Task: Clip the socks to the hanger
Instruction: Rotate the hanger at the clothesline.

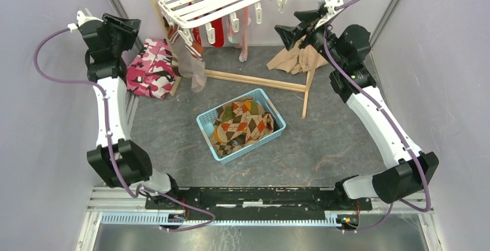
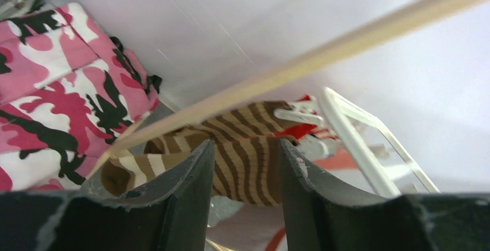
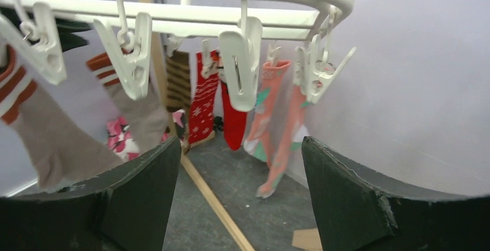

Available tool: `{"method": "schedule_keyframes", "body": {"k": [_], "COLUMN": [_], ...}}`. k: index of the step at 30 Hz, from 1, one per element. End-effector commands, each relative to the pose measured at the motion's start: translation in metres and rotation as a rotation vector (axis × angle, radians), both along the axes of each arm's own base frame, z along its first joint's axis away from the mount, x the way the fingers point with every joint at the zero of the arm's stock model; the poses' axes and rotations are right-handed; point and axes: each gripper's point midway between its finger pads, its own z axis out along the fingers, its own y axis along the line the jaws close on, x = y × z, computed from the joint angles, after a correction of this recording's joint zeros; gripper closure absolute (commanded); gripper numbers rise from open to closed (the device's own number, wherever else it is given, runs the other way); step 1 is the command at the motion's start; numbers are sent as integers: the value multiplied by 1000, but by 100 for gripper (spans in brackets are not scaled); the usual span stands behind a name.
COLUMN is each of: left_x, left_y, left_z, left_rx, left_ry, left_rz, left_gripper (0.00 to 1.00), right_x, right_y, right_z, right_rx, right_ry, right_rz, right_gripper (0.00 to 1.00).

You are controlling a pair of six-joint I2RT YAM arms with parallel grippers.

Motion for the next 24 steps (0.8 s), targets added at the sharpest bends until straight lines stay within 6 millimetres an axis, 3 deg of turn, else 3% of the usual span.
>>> {"method": "schedule_keyframes", "body": {"k": [1,6,10,13,18,24], "left_x": [-40,-66,-80,-91,-102,-114], "left_y": [-35,-72,-101,-113,-114,-138], "left_z": [46,54,64,63,62,81], "left_rx": [72,147,216,225,247,287], "left_ry": [-147,-210,-215,-213,-202,-294], "left_rz": [-130,-265,-326,-340,-328,-432], "left_gripper": [48,48,47,47,46,46], "right_x": [14,33,34,38,37,20], "right_y": [-16,-4,5,9,8,10], "right_z": [35,56,74,82,84,86], "right_rx": [-29,-82,-76,-72,-67,-49], "right_ry": [-69,-142,-206,-223,-226,-242], "right_rz": [-117,-120,-99,-100,-102,-56], "right_gripper": [17,17,25,39,64,86]}}
